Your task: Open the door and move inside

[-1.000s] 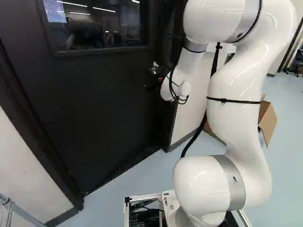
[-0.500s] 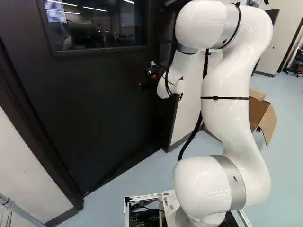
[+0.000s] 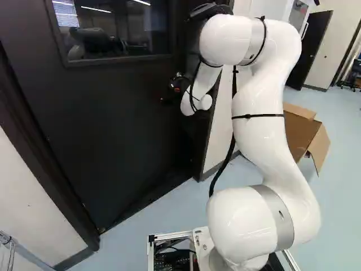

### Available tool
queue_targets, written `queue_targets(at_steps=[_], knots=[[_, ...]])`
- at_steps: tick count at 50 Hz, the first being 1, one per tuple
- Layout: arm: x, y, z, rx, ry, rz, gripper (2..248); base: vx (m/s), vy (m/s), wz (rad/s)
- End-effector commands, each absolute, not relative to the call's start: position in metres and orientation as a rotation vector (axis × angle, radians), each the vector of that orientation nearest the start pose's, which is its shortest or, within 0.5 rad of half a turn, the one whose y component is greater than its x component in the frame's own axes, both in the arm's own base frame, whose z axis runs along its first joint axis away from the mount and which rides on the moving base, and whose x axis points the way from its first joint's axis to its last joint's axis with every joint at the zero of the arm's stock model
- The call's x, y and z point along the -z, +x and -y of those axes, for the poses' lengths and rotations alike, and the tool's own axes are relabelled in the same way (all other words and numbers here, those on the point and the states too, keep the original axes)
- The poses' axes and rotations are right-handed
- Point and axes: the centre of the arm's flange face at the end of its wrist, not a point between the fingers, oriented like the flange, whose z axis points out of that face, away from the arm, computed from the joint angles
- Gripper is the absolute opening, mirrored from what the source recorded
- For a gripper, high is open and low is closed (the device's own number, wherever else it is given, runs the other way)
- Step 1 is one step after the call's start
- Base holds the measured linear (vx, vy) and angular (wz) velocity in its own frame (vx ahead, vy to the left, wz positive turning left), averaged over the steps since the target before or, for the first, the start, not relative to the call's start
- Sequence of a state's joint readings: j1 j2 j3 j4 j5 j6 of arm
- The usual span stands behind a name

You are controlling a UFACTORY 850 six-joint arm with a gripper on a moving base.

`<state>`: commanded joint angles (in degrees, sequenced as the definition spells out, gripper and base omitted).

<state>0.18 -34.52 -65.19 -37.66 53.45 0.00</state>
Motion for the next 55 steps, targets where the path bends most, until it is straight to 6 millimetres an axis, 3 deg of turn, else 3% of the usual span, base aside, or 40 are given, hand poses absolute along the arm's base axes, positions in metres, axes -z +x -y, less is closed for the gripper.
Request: queue_targets(at_steps=[41,55], knots=[[-0.365,0.709,-0.110,1.954,-1.986,1.043,247,0.000,0.000,0.000],[-0.366,0.703,-0.123,1.940,-1.971,1.058,247,0.000,0.000,0.000]])
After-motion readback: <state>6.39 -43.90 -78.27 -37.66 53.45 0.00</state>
